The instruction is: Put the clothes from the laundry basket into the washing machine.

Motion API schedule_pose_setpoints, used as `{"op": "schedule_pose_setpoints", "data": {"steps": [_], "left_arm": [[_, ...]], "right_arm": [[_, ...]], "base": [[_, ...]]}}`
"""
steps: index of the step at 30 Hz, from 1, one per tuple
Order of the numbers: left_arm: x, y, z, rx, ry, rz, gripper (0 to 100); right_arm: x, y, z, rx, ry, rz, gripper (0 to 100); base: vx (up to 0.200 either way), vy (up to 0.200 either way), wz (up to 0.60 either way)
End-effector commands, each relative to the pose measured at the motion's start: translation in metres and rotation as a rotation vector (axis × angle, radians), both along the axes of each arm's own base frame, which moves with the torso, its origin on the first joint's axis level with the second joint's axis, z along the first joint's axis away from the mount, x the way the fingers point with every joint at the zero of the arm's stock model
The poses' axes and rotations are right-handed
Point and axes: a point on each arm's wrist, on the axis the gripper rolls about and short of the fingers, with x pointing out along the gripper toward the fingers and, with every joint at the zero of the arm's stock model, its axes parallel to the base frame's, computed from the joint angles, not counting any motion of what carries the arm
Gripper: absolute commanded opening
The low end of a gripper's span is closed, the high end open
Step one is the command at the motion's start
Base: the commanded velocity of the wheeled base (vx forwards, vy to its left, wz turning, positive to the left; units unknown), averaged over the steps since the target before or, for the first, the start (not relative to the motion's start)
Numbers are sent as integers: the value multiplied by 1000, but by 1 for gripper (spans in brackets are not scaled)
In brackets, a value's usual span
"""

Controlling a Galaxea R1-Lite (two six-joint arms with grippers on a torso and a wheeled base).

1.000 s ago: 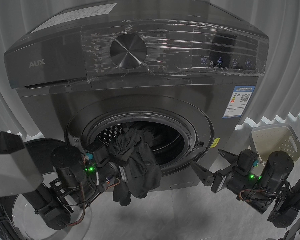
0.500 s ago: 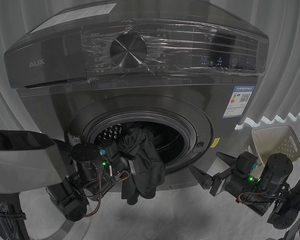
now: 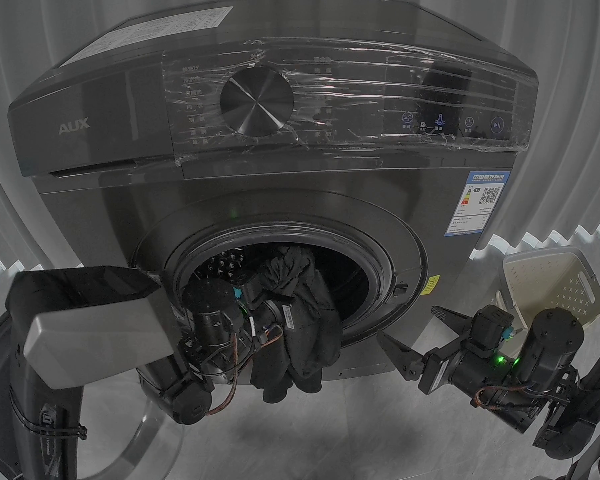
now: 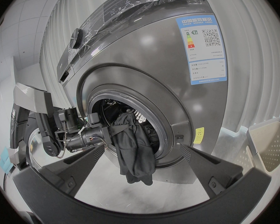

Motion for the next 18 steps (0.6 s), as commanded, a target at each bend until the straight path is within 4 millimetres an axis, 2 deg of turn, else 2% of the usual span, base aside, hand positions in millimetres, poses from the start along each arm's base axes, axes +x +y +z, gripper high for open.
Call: {"op": "schedule_pose_setpoints", "data": {"steps": [1,18], "left_arm": [[19,-5,-15,-2,-2,20,0],[90,-13,-21,-38,-59,117,0]], "right_arm": [[0,1,-2,-5,4,2,100],[2,2,-6,-16,17,0,100]], "base": [[0,0,0],[0,0,0]]}}
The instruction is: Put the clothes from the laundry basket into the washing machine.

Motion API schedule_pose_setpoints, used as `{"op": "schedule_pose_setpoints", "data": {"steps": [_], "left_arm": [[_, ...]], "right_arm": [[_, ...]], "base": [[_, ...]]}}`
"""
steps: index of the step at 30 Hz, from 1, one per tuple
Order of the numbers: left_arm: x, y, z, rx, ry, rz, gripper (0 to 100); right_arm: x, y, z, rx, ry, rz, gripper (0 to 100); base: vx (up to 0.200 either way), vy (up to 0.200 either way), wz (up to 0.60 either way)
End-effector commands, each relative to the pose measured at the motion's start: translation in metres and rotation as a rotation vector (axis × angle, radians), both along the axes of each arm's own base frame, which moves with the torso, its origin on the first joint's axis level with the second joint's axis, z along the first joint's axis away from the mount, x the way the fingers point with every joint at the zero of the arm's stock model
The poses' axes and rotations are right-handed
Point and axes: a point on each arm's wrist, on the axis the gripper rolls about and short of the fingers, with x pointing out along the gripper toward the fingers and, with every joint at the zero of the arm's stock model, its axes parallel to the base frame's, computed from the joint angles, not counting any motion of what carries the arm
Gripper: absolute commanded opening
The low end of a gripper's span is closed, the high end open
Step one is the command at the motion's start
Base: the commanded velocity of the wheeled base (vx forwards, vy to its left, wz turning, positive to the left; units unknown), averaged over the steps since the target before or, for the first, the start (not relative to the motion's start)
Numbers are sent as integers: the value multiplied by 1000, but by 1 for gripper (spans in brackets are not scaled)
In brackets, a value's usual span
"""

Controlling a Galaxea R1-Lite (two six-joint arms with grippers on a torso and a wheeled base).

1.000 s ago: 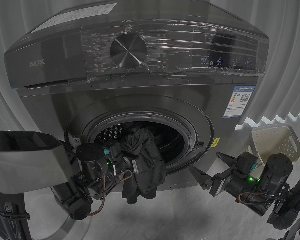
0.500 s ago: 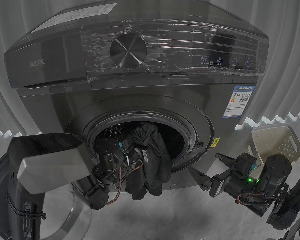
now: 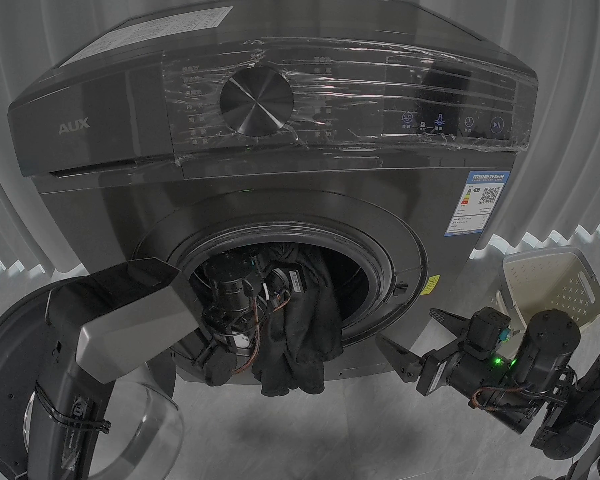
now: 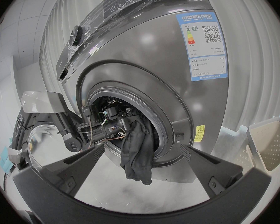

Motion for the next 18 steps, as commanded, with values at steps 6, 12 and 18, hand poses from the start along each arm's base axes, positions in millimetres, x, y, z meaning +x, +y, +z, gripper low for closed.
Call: {"op": "schedule_pose_setpoints", "data": {"steps": [6,12,18], "left_arm": [[33,-4,-22,1,-8,37,0],[47,-3,-15,-1,-9,63,0],[60,-4,-13,-2,-11,76,0]], "right_arm": [[0,1,-3,-9,10,3,100],[-1,3,-3,-6,8,12,100],[-1,3,-4,-10,13,10,100]], "base": [[0,0,0],[0,0,0],[0,0,0]]}}
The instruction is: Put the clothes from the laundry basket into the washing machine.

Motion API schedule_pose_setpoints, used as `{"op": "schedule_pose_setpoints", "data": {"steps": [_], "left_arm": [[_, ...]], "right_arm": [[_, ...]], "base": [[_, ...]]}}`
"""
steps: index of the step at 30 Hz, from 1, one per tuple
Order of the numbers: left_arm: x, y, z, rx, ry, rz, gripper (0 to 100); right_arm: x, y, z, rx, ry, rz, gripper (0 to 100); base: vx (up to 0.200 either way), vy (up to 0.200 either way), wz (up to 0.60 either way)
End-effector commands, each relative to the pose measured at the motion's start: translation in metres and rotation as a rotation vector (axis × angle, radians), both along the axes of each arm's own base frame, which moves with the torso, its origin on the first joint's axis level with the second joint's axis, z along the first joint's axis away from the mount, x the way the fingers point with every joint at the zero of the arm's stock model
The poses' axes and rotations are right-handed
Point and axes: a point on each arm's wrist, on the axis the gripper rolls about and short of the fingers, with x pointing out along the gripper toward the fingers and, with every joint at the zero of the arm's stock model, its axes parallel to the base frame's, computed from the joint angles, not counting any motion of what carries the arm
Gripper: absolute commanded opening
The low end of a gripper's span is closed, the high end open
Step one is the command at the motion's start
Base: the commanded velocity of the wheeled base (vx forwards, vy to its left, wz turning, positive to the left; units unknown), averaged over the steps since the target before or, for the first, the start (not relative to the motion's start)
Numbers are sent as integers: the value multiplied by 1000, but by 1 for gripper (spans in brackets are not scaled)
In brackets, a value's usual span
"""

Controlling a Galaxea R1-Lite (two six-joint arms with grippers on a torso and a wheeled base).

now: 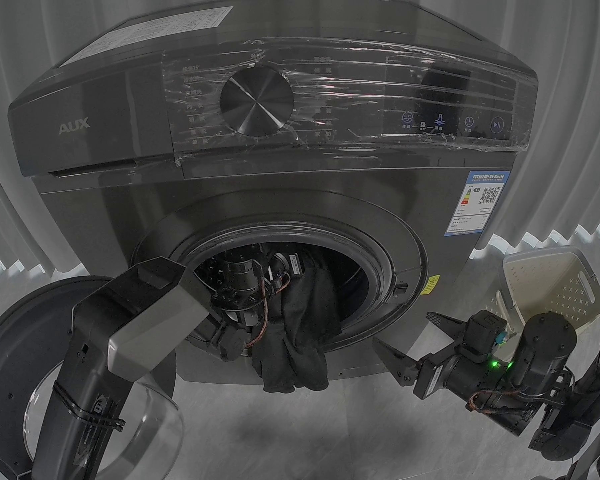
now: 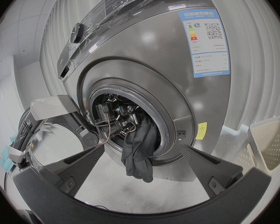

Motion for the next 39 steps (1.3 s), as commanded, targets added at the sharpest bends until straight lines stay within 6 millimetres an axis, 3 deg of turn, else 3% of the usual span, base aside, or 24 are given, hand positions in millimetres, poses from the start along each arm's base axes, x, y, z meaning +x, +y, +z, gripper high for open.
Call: {"op": "schedule_pose_setpoints", "data": {"steps": [1,8,9,16,20,22,39], "left_arm": [[9,-1,-5,-3,-5,8,0],[15,-2,-5,-7,-11,12,0],[15,-2,-5,-6,-10,12,100],[13,1,0,-4,1,22,100],[-1,5,10,26,48,21,100],[-17,9,12,68,122,-1,100],[-56,15,-16,282,301,-52,100]], "right_arm": [[0,0,-1,-3,3,1,100],[0,1,-1,-3,3,2,100],[0,1,-1,-3,3,2,100],[0,1,-2,-5,6,2,100],[0,1,-3,-6,9,4,100],[0,1,-2,-6,7,4,100],[0,2,-5,-12,15,5,100]], "base": [[0,0,0],[0,0,0],[0,0,0],[0,0,0],[0,0,0],[0,0,0],[0,0,0]]}}
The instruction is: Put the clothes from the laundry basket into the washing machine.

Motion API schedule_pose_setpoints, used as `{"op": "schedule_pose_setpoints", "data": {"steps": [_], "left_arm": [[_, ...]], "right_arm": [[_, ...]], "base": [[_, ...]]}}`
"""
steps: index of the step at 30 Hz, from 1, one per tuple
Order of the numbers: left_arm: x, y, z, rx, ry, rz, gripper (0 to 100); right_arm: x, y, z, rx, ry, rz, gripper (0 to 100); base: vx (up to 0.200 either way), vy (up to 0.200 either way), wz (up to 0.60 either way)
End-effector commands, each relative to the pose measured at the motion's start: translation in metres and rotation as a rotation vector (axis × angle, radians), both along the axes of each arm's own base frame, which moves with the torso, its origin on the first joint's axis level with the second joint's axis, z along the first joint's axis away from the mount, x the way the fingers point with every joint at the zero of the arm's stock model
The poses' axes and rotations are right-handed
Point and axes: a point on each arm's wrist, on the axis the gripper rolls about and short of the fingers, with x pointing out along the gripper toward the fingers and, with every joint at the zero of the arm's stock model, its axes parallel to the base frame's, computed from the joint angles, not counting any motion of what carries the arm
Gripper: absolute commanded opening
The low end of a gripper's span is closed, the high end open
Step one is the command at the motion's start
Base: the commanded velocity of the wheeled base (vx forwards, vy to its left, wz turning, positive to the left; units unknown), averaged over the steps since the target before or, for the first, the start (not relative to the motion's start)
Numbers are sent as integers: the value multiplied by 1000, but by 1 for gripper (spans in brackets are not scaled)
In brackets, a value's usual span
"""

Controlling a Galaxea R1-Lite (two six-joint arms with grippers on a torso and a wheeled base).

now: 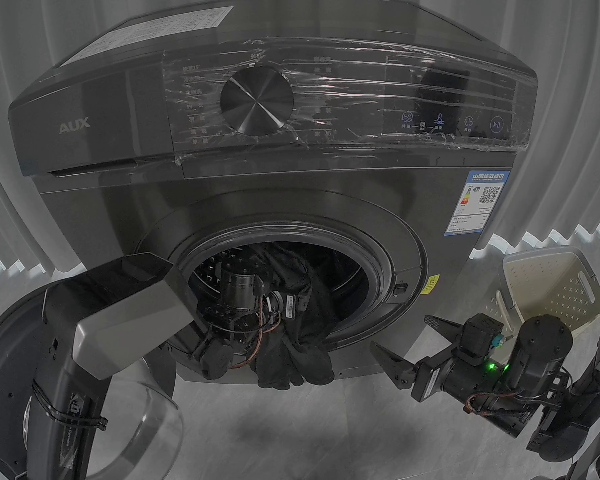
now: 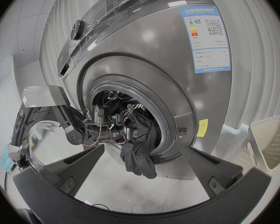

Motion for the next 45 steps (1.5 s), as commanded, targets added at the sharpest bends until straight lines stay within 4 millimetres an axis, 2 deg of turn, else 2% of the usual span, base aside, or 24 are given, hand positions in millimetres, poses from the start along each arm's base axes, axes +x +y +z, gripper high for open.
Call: {"op": "schedule_pose_setpoints", "data": {"steps": [1,5,20,21,25,35,40,44,45], "left_arm": [[-12,5,1,33,48,-22,100],[-16,7,-6,51,88,-53,100],[-3,-1,-42,85,122,-59,100],[-3,-1,-44,85,122,-59,0],[3,-2,-40,72,98,-51,0],[35,-6,1,-31,-76,28,0],[49,-6,2,-57,-127,65,0],[50,-6,2,-58,-127,65,0],[49,-6,2,-56,-126,65,100]], "right_arm": [[0,0,-1,-3,3,1,100],[0,1,-2,-7,7,1,100],[0,2,-2,-5,7,7,100],[0,2,-2,-5,7,7,100],[-1,3,-3,-7,7,9,100],[-1,3,-3,-7,7,9,100],[-1,3,-3,-6,8,9,100],[0,2,-2,-6,6,7,100],[0,2,-3,-7,7,7,100]], "base": [[0,0,0],[0,0,0],[0,0,0],[0,0,0],[0,0,0],[0,0,0],[0,0,0],[0,0,0],[0,0,0]]}}
